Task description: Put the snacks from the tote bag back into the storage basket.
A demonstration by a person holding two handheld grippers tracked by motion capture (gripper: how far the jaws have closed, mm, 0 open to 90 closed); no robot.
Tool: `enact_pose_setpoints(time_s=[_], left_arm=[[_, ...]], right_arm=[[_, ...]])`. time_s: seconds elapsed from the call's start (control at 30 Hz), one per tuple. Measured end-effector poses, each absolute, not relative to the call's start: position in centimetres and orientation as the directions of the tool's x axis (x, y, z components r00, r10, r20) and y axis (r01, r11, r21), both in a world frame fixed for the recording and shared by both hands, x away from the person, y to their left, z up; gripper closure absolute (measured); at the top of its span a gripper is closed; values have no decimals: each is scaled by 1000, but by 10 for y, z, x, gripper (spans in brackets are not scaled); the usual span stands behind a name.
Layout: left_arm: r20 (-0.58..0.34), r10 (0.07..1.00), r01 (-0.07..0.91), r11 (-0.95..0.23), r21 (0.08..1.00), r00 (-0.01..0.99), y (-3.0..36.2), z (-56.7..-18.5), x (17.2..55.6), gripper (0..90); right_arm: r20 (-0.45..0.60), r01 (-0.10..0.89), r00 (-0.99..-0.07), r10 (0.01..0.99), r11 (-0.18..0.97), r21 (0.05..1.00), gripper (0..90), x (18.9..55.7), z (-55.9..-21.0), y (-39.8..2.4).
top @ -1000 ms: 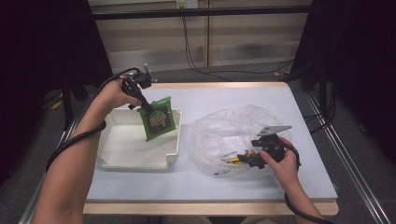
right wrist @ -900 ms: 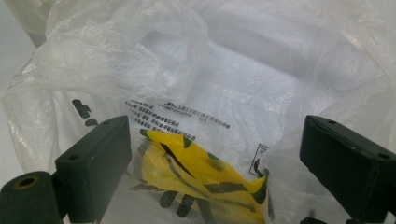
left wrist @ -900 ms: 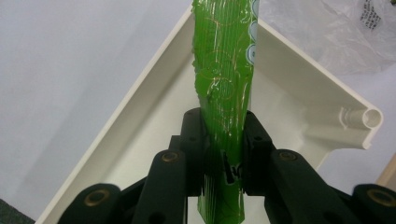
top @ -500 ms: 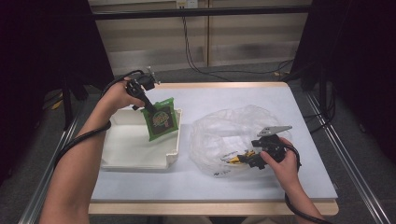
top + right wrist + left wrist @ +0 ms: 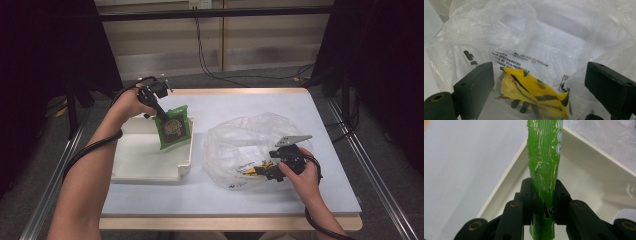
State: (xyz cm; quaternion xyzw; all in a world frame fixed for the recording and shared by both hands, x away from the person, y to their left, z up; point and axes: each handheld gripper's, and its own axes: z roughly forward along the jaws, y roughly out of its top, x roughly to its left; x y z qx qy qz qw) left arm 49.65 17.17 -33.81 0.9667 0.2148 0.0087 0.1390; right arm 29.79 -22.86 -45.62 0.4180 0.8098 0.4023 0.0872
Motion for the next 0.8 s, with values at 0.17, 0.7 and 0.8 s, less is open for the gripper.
enact_pose_setpoints(time_s=[0.17, 0.7, 0.8], left_arm=[[-35, 425, 417, -864, 281, 904, 172, -339, 498, 736], [-13, 505, 483, -817, 315, 863, 181, -340, 498, 549], [-17, 506, 484, -814, 320, 863, 182, -339, 498, 574]], right_arm=[[193, 605, -637, 746, 329, 725, 89, 298, -456, -228], [196, 606, -640, 743, 331, 723, 88, 297, -456, -226], [198, 604, -643, 740, 331, 724, 88, 297, -456, -226]])
